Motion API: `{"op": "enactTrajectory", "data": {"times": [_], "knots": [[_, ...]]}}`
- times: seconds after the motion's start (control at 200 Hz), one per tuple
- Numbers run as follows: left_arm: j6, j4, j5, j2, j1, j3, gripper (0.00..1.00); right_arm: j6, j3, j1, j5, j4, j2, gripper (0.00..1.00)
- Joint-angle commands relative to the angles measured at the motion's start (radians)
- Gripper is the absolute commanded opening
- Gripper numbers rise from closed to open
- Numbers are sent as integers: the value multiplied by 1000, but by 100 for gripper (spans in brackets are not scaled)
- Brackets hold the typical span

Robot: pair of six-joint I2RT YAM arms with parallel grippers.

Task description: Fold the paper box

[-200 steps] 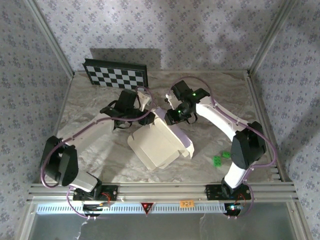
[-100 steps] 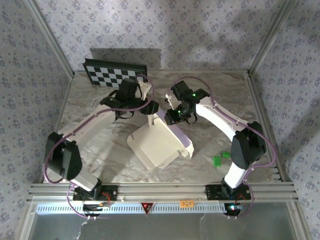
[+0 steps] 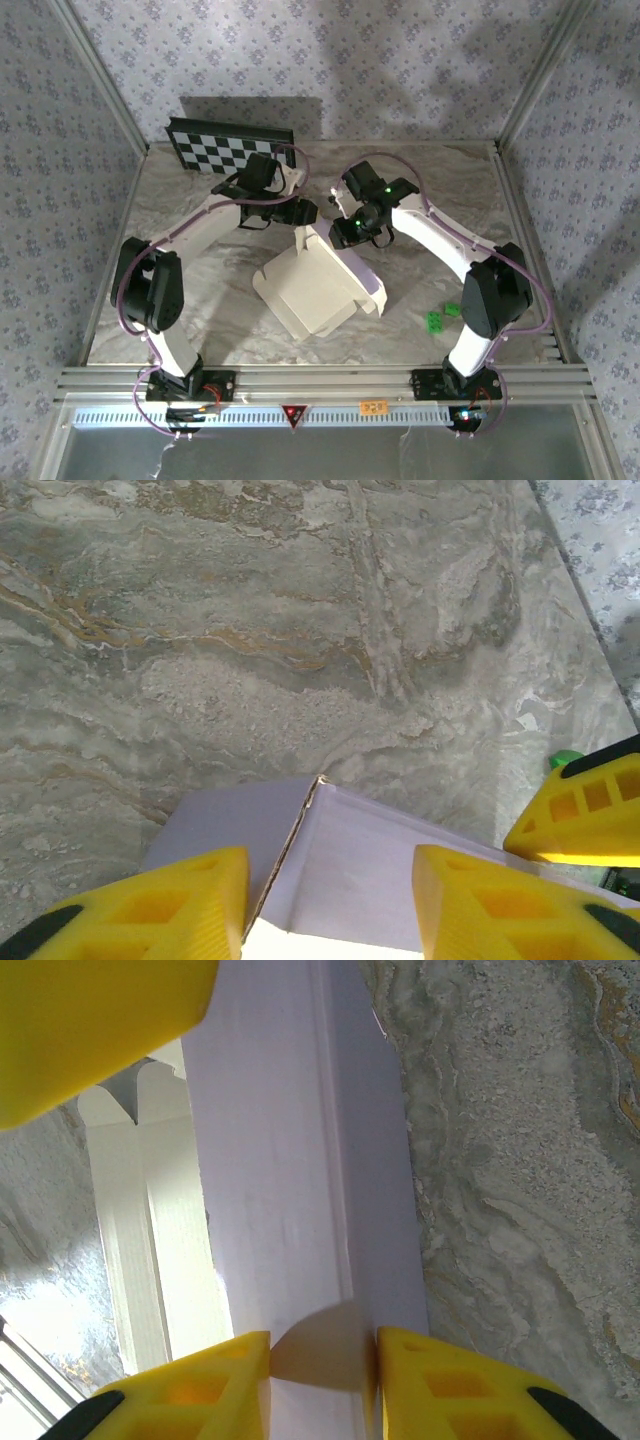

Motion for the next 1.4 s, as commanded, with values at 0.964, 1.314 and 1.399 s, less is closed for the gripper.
{"op": "enactTrajectory", "data": {"times": [0.964,1.314,1.399], "knots": [[-36,-15,12,7,-6,-96,13,19,26,-2,8,-18,21,32],[-28,-10,-2,-4,-3,-128,12,81,56,-34,-27,44,-4,35],[-25,-8,-3,-8,-1,-135,12,94,40,-55,-37,65,-8,35]]}}
